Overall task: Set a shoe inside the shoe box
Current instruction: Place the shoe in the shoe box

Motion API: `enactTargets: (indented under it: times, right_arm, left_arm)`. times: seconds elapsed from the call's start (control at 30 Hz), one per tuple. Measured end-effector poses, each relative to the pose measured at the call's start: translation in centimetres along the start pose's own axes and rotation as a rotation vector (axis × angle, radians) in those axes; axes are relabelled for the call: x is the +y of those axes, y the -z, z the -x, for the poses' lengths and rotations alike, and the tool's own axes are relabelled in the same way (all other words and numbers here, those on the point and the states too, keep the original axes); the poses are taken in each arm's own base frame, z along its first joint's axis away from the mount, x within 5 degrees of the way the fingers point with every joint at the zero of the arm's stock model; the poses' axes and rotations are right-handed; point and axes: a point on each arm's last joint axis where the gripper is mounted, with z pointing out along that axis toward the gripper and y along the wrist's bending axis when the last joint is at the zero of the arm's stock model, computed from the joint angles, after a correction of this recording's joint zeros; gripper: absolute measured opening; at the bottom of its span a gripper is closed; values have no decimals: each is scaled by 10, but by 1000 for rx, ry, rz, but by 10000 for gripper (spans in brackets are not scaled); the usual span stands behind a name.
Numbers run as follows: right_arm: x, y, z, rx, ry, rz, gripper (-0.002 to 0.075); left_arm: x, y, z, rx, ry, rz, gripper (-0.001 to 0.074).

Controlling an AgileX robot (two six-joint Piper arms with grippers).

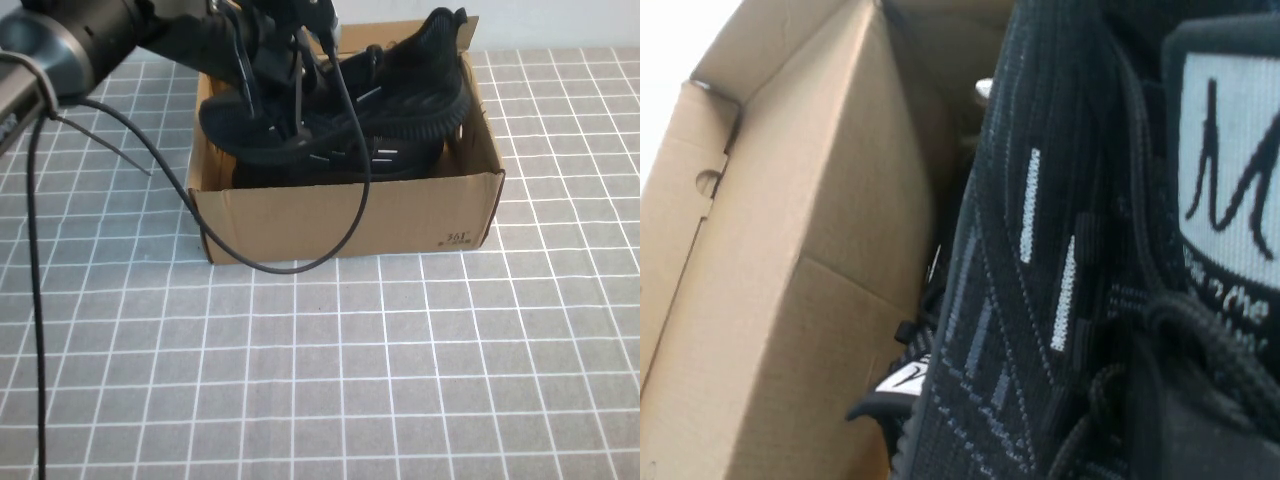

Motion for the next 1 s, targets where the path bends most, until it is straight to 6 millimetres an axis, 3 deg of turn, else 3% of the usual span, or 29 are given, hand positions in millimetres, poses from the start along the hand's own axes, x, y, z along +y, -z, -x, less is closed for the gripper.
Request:
enactTargets:
  times: [0.3,1.0]
  right_arm:
    - [0,8,-2,-76,-1,-18,-16]
    - [0,4,-2,-74,-3,-18,-16]
  left_arm:
    - [-2,-24,-14,17,22,-14,27]
    - [-15,-37,-18,7,50,-140,27]
